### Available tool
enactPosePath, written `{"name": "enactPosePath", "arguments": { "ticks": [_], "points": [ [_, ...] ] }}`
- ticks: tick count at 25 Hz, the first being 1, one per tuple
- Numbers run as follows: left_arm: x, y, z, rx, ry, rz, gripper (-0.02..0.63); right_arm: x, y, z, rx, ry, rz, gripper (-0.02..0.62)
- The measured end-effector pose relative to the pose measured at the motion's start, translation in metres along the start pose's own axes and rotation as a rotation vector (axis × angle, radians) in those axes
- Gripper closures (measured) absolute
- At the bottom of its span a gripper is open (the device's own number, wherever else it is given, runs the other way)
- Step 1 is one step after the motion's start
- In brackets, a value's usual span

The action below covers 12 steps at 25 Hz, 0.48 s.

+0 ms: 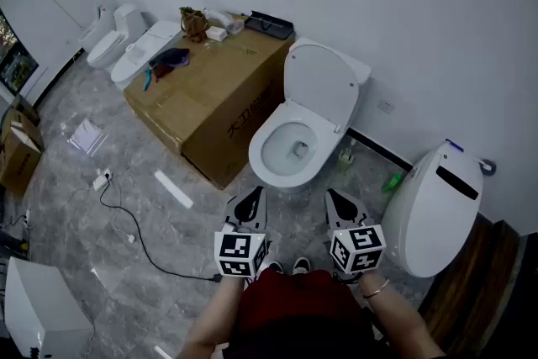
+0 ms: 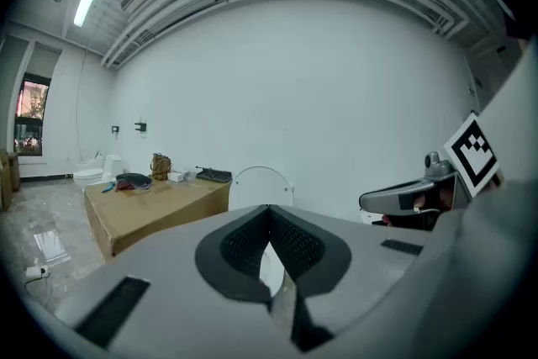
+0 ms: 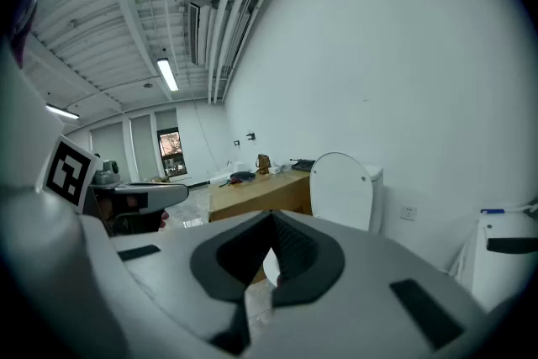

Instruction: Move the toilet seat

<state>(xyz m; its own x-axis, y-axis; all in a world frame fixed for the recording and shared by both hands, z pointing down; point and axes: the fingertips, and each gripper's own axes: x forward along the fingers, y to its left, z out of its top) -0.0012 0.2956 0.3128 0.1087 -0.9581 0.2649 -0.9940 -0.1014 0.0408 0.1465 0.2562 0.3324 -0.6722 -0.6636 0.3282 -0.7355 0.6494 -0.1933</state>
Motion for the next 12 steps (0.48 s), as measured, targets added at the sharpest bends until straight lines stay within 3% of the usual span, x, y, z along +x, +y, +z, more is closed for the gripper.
{"name": "enactPosePath", "arguments": {
  "ticks": [12],
  "points": [
    [0.006, 0.005, -0.001, -0.013, -0.001, 0.009, 0.58, 0.007, -0.011, -0.005, 0.059, 0.002, -0.015, 0.58]
  ]
}}
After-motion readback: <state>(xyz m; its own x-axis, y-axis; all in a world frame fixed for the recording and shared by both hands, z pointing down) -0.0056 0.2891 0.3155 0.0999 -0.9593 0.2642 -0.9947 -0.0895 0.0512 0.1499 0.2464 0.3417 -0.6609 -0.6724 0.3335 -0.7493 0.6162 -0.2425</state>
